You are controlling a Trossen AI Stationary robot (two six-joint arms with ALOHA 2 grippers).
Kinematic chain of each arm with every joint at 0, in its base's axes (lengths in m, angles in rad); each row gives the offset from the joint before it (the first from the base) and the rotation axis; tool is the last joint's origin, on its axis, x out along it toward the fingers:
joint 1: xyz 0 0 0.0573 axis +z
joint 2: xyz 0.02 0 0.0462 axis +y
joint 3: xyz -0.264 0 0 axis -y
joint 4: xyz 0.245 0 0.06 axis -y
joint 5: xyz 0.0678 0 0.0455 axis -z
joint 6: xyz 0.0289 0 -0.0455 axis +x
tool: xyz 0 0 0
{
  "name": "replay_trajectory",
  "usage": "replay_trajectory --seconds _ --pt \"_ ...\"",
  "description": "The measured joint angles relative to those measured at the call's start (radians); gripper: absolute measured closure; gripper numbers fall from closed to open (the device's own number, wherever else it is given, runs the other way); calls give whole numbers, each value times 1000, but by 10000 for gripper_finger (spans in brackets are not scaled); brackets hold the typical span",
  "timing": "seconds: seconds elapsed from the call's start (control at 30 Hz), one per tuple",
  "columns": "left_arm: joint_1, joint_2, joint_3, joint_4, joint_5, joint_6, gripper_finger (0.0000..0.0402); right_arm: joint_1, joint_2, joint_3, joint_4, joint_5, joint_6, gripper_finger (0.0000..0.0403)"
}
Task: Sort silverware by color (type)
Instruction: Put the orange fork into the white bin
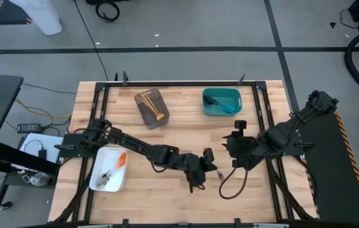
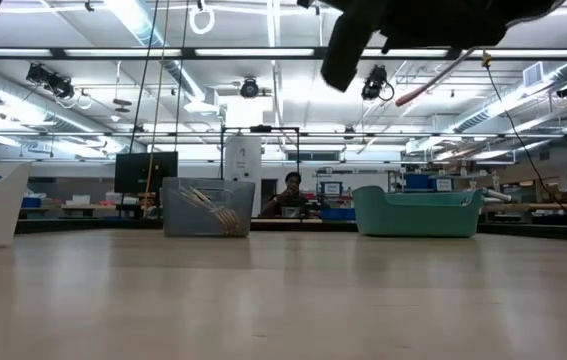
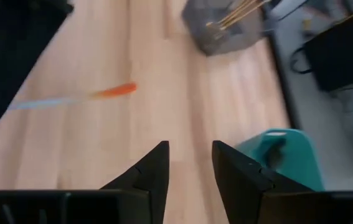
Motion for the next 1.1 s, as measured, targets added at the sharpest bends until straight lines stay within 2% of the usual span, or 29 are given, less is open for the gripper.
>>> replay_trajectory --seconds 0.1,0.2,0.4,0.53,0.67,0.9,1.1 --pt "20 0 0 30 53 -68 392 31 0 0 -13 78 43 277" --pt "40 0 0 73 94 -123 392 48 0 0 -28 99 87 284" --pt "76 0 -1 129 207 -240 392 59 0 0 -76 34 261 288" --pt "98 0 -2 117 315 -364 392 63 0 0 -150 -22 419 288" --pt "103 -1 -22 125 378 -434 392 69 0 0 -205 -70 529 288" --pt "103 -1 -208 464 390 -510 392 93 0 0 -205 -98 605 289" --pt "122 -1 -333 793 388 -584 392 122 1 0 -110 -44 565 289"
